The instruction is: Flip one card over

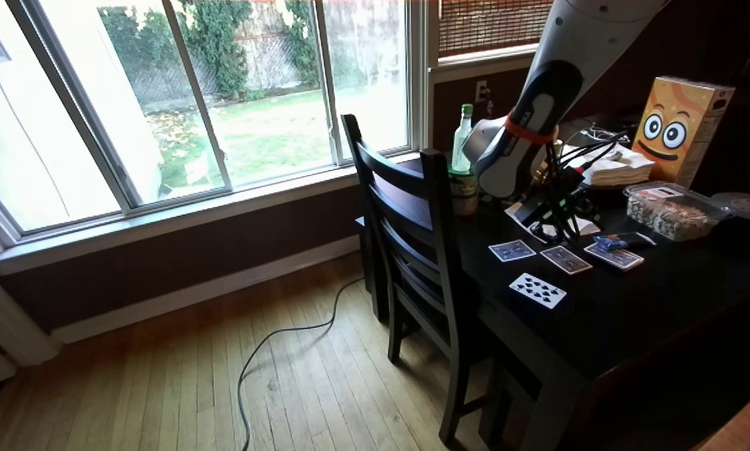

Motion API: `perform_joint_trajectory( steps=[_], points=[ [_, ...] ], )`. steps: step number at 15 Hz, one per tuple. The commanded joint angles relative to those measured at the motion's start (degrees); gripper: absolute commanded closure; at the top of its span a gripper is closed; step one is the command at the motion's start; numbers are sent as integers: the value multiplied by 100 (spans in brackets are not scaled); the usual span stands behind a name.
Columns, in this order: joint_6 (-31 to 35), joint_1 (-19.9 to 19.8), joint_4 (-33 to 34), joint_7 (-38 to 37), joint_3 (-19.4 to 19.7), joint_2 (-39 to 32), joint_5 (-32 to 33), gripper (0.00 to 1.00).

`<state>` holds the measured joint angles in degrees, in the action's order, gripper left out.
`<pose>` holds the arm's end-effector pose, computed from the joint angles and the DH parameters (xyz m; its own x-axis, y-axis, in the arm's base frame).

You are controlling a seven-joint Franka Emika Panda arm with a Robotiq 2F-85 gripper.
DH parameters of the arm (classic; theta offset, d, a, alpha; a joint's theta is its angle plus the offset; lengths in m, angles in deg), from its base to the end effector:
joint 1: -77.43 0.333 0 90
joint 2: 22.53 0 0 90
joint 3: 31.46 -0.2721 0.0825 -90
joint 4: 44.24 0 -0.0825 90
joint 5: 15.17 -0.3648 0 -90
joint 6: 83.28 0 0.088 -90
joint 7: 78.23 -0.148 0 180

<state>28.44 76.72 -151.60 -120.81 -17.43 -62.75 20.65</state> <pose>0.4787 -0.2013 0.0833 0.7892 -0.5903 -0.1696 -0.2775 -0.5891 0.7590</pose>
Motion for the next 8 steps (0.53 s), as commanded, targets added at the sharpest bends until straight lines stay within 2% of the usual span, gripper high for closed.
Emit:
perform_joint_trajectory(
  steps=[1,4,8],
  points=[
    [185,77,101,-144,127,-210,238,39],
    [289,74,107,-131,135,-290,252,40],
    [376,100,106,-137,164,-351,252,49]
  ],
)
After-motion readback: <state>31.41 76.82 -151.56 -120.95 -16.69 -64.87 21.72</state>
